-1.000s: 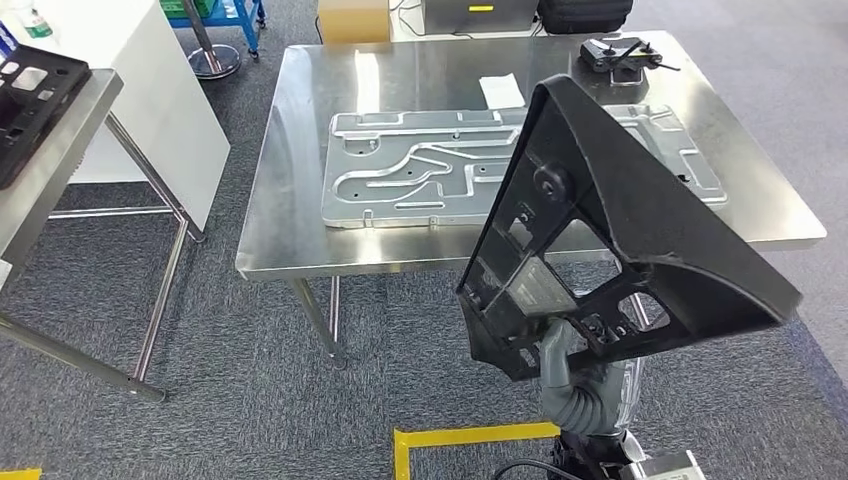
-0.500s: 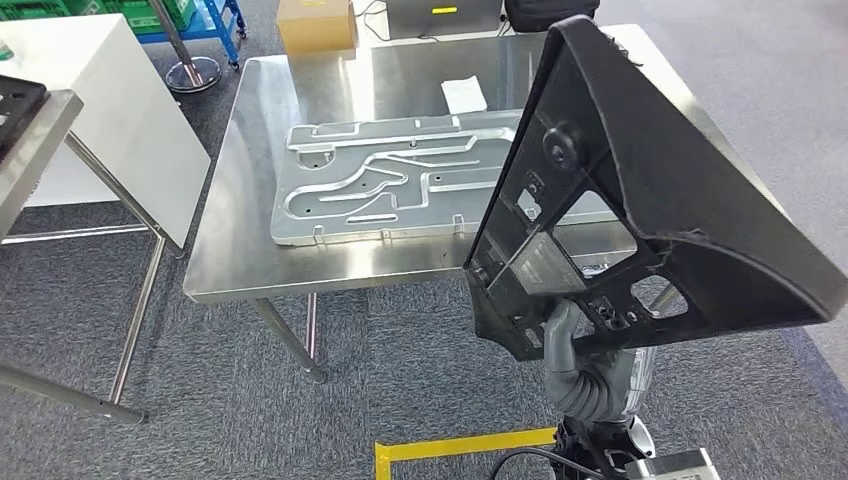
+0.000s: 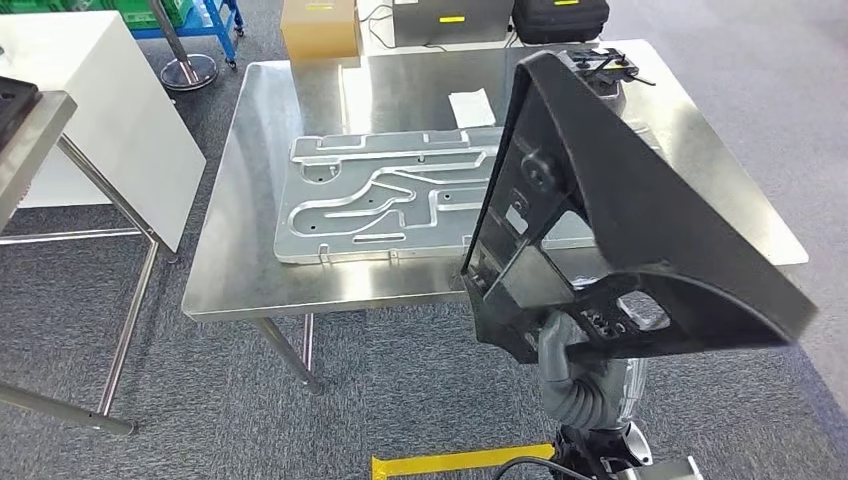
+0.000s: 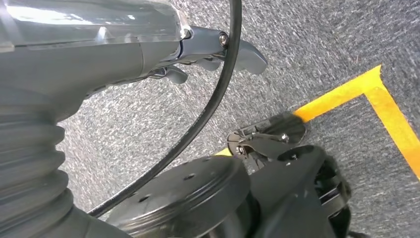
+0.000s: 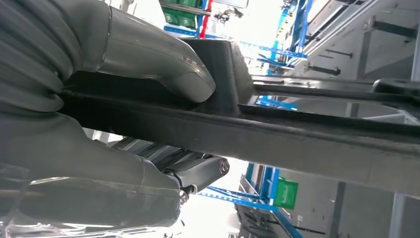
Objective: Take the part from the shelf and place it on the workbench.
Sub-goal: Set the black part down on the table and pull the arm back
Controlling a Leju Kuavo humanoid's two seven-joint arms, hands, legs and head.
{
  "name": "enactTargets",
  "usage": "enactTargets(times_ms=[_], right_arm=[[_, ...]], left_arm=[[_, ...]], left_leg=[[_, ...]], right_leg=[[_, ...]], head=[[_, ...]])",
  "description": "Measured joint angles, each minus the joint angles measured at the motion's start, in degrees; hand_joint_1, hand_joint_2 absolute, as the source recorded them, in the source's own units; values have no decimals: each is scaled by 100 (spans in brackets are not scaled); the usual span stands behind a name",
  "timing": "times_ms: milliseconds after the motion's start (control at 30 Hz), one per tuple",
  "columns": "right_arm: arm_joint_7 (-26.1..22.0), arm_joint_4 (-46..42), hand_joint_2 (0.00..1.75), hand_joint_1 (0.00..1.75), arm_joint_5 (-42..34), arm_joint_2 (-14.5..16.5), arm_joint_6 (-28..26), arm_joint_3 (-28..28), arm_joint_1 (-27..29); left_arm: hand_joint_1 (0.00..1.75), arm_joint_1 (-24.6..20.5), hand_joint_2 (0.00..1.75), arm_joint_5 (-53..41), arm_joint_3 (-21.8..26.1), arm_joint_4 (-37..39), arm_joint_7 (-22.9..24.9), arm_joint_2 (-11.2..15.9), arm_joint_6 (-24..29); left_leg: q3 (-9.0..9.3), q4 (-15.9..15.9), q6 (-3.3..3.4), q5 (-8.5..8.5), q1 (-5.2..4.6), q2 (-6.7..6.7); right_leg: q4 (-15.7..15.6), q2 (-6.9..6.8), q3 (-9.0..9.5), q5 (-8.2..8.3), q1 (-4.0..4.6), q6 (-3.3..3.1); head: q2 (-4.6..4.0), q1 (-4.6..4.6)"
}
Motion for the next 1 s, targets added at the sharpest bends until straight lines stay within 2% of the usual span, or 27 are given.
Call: enactTargets(times_ms=[33, 67, 100, 133, 233, 300, 333, 400, 433, 467, 500, 533, 567, 600, 633, 667, 700, 767, 800, 833, 867, 933, 967, 1000], right_arm=[[-6, 12, 175, 175, 1, -3, -2, 0, 10], [-11, 25, 175, 175, 2, -8, -4, 0, 17], [-18, 35, 175, 175, 3, -11, -4, 2, 21], [-22, 49, 175, 175, 3, -14, -5, 3, 29], [-30, 76, 175, 175, 4, -22, -10, 7, 60], [-40, 80, 175, 175, 8, -24, -11, 9, 67], [-47, 83, 175, 175, 10, -24, -11, 12, 70], [-61, 101, 175, 175, 22, -24, -11, 18, 77], [-66, 113, 175, 175, 30, -24, -11, 24, 88], [-70, 123, 175, 175, 37, -24, -11, 31, 101], [-73, 129, 175, 175, 42, -24, -11, 38, 113], [-75, 131, 175, 175, 43, -24, -11, 45, 121], [-79, 132, 175, 175, 44, -24, -11, 51, 125], [-83, 136, 175, 175, 44, -25, -12, 54, 127], [-85, 142, 175, 175, 44, -26, -13, 57, 135], [-89, 149, 175, 175, 45, -28, -14, 60, 150], [-92, 155, 175, 175, 46, -30, -16, 61, 169], [-101, 161, 175, 175, 51, -33, -21, 65, 197], [-110, 163, 175, 175, 54, -34, -22, 67, 198], [-119, 166, 175, 175, 58, -35, -21, 71, 197], [-126, 170, 175, 175, 61, -36, -20, 73, 204], [-134, 187, 175, 175, 67, -43, -21, 75, 230], [-137, 198, 175, 175, 86, -47, -34, 74, 241], [-139, 209, 175, 175, 133, -50, -70, 74, 246]], left_arm=[[0, 5, 175, 0, 1, 0, 2, -2, 1], [0, 6, 175, 0, 1, 0, 2, -2, 1], [0, 3, 175, -1, 2, 0, 3, -3, 2], [0, -3, 175, -1, 2, 0, 3, -3, 3], [0, -30, 175, -4, 3, 0, 2, -7, 4], [0, -39, 175, -9, 3, 0, -8, -8, 1], [0, -38, 175, -10, 3, 0, -14, -8, -2], [0, -33, 175, -9, 4, 0, -32, -8, -10], [0, -30, 175, -9, 5, 0, -42, -8, -14], [0, -28, 175, -11, 7, 0, -48, -8, -17], [0, -24, 175, -14, 8, 0, -50, -8, -20], [0, -20, 175, -21, 9, 0, -50, -8, -21], [0, -9, 175, -26, 9, 0, -48, 0, -21], [0, 0, 175, -31, 9, 0, -47, 15, -21], [0, 4, 175, -34, 9, 0, -47, 24, -21], [0, 7, 175, -34, 9, 0, -47, 34, -22], [0, 9, 175, -31, 9, 0, -49, 36, -25], [0, 21, 175, -17, 10, 0, -52, 20, -34], [0, 28, 175, -9, 10, 0, -54, 13, -41], [0, 30, 175, -4, 11, 0, -55, 6, -48], [0, 32, 175, -3, 12, 0, -55, 5, -54], [0, 34, 175, -2, 12, 0, -56, 3, -62], [0, 42, 175, -2, 12, 0, -56, 1, -66], [0, 50, 175, -3, 14, 0, -56, -1, -76]], left_leg=[[61, 27, -38, -68, 19, -1], [105, 54, -83, -136, 24, -5], [125, 86, -130, -198, 25, -8], [132, 107, -172, -244, 21, -9], [172, 89, -266, -322, 25, 6], [122, 302, -308, -439, 34, 13], [-24, 598, -321, -552, 36, 12], [-542, 1422, -332, -781, 35, 11], [-790, 1734, -324, -805, 30, 11], [-952, 1851, -300, -709, 22, 10], [-1012, 1756, -258, -501, 5, 8], [-973, 1452, -190, -196, -21, 3], [-889, 1116, -94, 67, -56, -4], [-804, 832, 10, 252, -98, -7], [-714, 598, 110, 328, -144, -7], [-646, 456, 184, 285, -186, -3], [-571, 322, 225, 232, -215, 6], [-325, 49, 232, 157, -198, -6], [-195, -37, 224, 142, -170, -13], [-73, -95, 212, 123, -141, -23], [12, -121, 203, 81, -127, -25], [165, -131, 168, -44, -95, -37], [255, -129, 134, -110, -73, -42], [360, -126, 93, -179, -46, -47]], right_leg=[[-352, -16, 116, 269, -22, 29], [-664, -29, 243, 456, -21, 50], [-916, -36, 356, 541, -16, 34], [-1045, -36, 415, 535, -1, 1], [-1090, -1, 459, 413, 29, -157], [-1121, 6, 547, 356, 16, -242], [-1136, 1, 598, 323, 14, -276], [-1144, -2, 682, 247, 39, -321], [-1144, 4, 729, 205, 58, -333], [-1145, 15, 788, 159, 81, -341], [-1147, 26, 859, 109, 104, -347], [-1153, 38, 943, 54, 129, -350], [-1167, 47, 1017, 2, 139, -353], [-1186, 54, 1073, -42, 142, -339], [-1211, 59, 1108, -74, 123, -310], [-1222, 59, 1135, -74, 97, -274], [-1224, 52, 1159, -41, 78, -224], [-1111, 24, 1179, 44, 70, -149], [-955, 13, 1107, 64, 71, -119], [-704, 10, 953, 36, 72, -91], [-395, 12, 722, -34, 58, -59], [131, 10, 179, -298, 14, 7], [219, 7, -19, -410, -10, 35], [147, 2, -132, -441, -34, 60]], head=[[0, 3], [-1, 13], [-1, 29], [-1, 30], [0, -6], [0, -37], [0, -57], [0, -81], [0, -83], [0, -83], [0, -87], [0, -91], [0, -82], [-1, -45], [-1, -22], [-1, -13], [-1, -10], [0, -44], [-1, -19], [-2, 2], [-3, 29], [-2, 42], [-1, 41], [-1, 42]])
